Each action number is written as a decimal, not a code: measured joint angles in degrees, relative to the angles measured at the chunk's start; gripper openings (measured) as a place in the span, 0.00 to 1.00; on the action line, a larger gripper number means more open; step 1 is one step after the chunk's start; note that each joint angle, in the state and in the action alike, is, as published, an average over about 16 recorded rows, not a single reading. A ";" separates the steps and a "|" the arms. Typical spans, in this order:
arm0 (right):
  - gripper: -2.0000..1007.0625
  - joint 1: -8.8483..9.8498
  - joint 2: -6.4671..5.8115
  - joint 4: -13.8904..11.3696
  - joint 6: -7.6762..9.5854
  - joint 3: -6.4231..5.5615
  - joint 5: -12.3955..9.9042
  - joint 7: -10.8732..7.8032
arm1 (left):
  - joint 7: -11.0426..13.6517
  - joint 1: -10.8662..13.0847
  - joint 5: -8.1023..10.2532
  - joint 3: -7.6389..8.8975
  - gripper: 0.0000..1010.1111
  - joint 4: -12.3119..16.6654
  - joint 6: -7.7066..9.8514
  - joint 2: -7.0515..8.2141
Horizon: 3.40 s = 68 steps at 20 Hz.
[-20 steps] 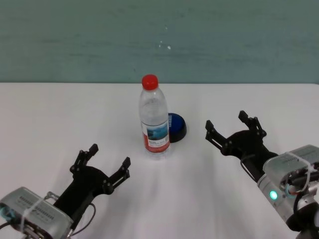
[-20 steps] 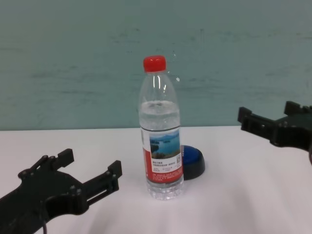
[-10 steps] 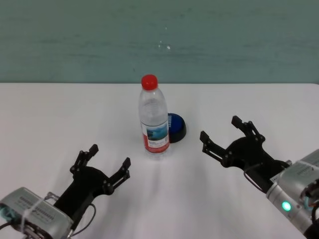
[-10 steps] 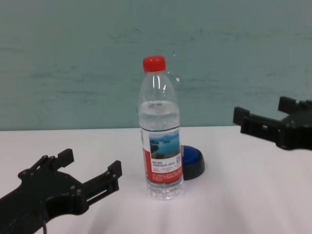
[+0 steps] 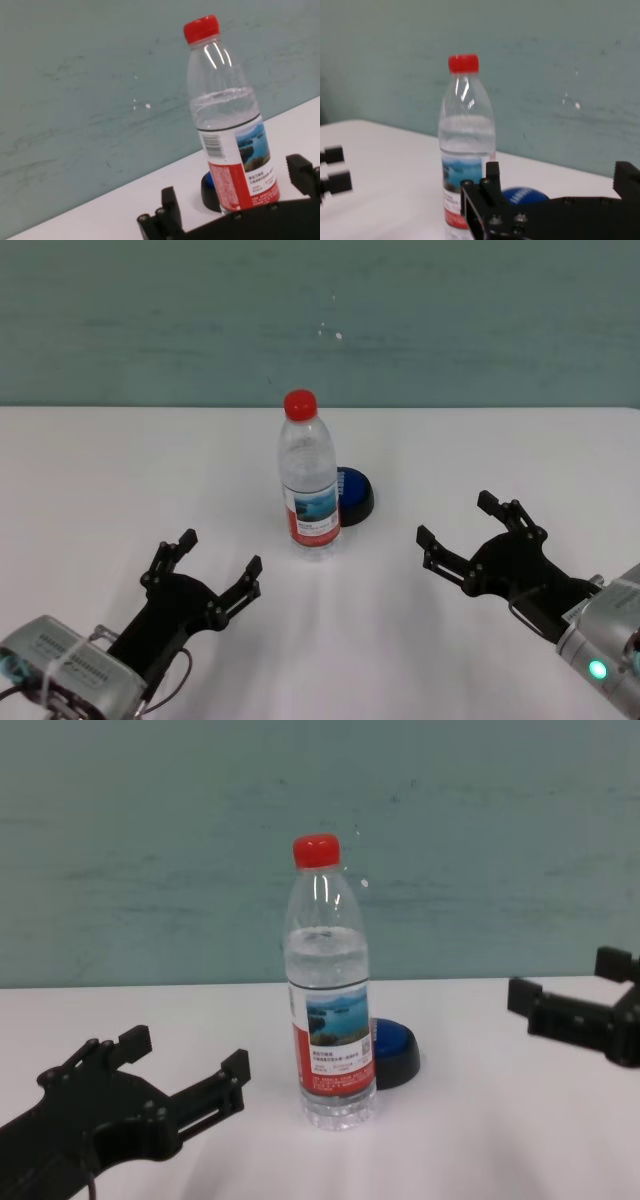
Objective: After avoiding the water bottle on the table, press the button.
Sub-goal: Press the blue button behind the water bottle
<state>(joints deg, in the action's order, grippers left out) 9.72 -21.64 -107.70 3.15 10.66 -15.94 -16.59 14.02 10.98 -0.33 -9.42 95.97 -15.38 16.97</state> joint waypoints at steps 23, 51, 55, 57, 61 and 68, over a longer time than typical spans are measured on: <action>1.00 2.90 -2.00 1.26 -1.40 -2.12 -0.38 0.65 | 0.00 0.00 0.00 0.00 0.99 0.00 0.00 0.00; 1.00 1.03 -1.84 2.63 0.24 -3.66 -0.59 0.64 | 0.00 0.00 0.00 0.00 0.99 0.00 0.00 0.00; 1.00 -1.72 -1.22 4.54 0.50 -3.02 -0.07 0.84 | 0.00 0.00 0.00 0.00 0.99 0.00 0.00 0.00; 1.00 -3.25 -0.88 5.59 0.67 -2.64 0.25 0.90 | 0.00 0.00 0.00 0.00 0.99 0.00 0.00 0.00; 1.00 -6.59 -0.20 7.98 1.12 -1.69 0.98 0.85 | 0.00 0.00 0.00 0.00 0.99 0.00 0.00 0.00; 1.00 -12.63 0.78 12.71 2.14 0.38 2.05 -0.05 | 0.00 0.00 0.00 0.00 0.99 0.00 0.00 0.00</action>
<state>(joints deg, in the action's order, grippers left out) -2.91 -20.86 -94.99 5.29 11.04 -13.89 -16.64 14.02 10.98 -0.32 -9.42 95.96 -15.38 16.97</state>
